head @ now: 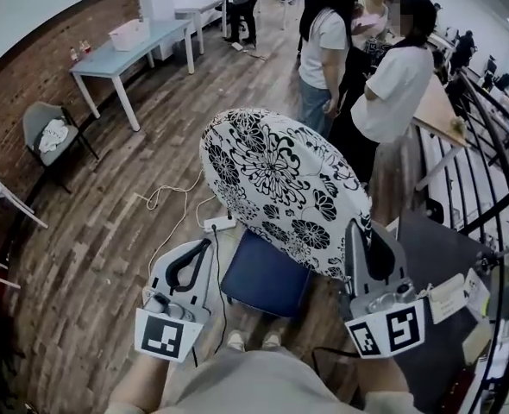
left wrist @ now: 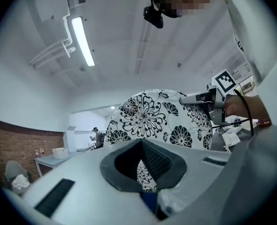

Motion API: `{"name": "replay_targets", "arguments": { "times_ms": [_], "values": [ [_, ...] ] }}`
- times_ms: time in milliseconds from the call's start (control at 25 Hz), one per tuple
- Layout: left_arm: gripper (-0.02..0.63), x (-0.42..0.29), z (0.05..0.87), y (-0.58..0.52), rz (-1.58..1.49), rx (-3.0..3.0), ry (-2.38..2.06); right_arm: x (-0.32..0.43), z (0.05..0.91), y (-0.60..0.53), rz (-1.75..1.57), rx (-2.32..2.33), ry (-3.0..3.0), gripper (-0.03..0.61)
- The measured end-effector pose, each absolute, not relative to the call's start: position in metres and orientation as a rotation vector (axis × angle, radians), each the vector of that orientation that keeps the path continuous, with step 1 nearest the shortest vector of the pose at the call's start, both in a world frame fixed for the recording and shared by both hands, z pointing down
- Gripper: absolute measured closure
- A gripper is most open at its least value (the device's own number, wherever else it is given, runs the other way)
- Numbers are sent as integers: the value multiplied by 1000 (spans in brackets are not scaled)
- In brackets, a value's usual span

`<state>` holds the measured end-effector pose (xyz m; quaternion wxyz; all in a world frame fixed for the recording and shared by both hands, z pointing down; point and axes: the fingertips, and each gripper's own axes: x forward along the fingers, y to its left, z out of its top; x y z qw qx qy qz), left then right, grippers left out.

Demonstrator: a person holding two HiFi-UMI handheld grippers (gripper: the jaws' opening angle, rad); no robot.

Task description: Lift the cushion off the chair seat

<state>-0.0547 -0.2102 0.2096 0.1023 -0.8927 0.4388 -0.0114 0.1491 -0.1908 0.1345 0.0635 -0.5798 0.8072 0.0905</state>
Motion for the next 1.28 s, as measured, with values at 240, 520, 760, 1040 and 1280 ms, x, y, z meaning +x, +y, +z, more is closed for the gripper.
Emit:
{"name": "replay_targets", "arguments": {
  "times_ms": [240, 520, 760, 1040, 1280],
  "values": [
    [609, -53, 219, -207, -53, -2645, 1291, 156, 165, -186, 178, -1798, 2431, 563],
    [609, -47, 245, -185, -43, -2648, 1300, 158, 195, -160, 262, -1887, 2467, 562],
    [609, -30, 249, -182, -19, -2702, 1305, 150, 208, -157, 265, -1912, 2510, 561],
    [609, -25, 249, -176, -39, -2714, 1306, 158, 213, -153, 181, -1896, 2509, 562],
    [609, -24, 250, -174, -54, -2728, 1317, 160, 213, -150, 170, -1884, 2519, 562]
  ]
}}
